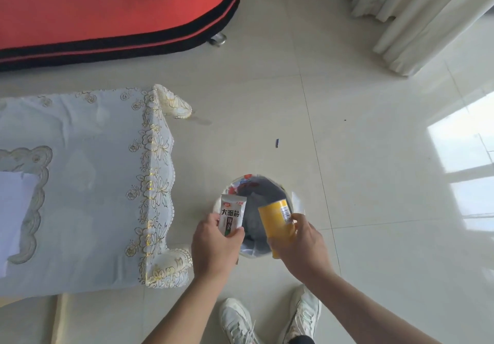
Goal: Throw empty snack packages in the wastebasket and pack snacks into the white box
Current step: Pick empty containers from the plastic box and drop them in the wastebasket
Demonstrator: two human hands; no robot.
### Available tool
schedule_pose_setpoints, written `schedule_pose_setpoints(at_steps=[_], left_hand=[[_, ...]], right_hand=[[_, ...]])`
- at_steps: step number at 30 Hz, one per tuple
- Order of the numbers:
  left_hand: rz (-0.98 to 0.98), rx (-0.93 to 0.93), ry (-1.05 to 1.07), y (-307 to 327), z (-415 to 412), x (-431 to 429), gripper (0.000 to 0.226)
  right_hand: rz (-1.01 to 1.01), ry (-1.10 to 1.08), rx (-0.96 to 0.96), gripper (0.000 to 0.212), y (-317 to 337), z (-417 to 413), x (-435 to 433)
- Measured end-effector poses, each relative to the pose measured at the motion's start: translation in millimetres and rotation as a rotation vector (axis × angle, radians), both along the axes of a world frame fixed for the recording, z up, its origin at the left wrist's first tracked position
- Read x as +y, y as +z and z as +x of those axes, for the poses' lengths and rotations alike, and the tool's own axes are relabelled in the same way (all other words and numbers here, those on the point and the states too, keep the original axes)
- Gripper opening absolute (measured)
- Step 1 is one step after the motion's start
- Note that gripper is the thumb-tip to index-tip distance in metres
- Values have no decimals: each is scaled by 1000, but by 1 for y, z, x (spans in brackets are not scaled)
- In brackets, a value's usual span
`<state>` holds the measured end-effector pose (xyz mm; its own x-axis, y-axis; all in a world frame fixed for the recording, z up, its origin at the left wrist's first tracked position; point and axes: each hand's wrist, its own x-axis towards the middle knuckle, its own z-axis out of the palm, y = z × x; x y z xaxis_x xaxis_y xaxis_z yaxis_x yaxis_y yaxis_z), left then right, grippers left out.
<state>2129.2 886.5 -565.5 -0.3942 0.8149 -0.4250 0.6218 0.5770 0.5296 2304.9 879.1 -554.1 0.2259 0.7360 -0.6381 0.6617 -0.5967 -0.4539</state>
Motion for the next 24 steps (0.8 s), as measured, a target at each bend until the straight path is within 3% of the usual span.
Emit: schedule_pose_setpoints(at_steps=[7,11,14,18,24], left_hand=[[-62,-16,5,-46,0,15,34],[-95,14,-86,-66,2,18,75],[-44,167,-294,-76,0,15,95],[-16,389,-566,-79,-7,18,106],[5,417,-664,-55,-13,27,106]], right_hand=[[4,2,1,53,-47,-2,20],[-5,103,23,86,-66,4,26],[-5,206,-44,102,-75,12,25],[86,431,-186,101,-73,26,26],[115,539,-244,95,-52,40,35]])
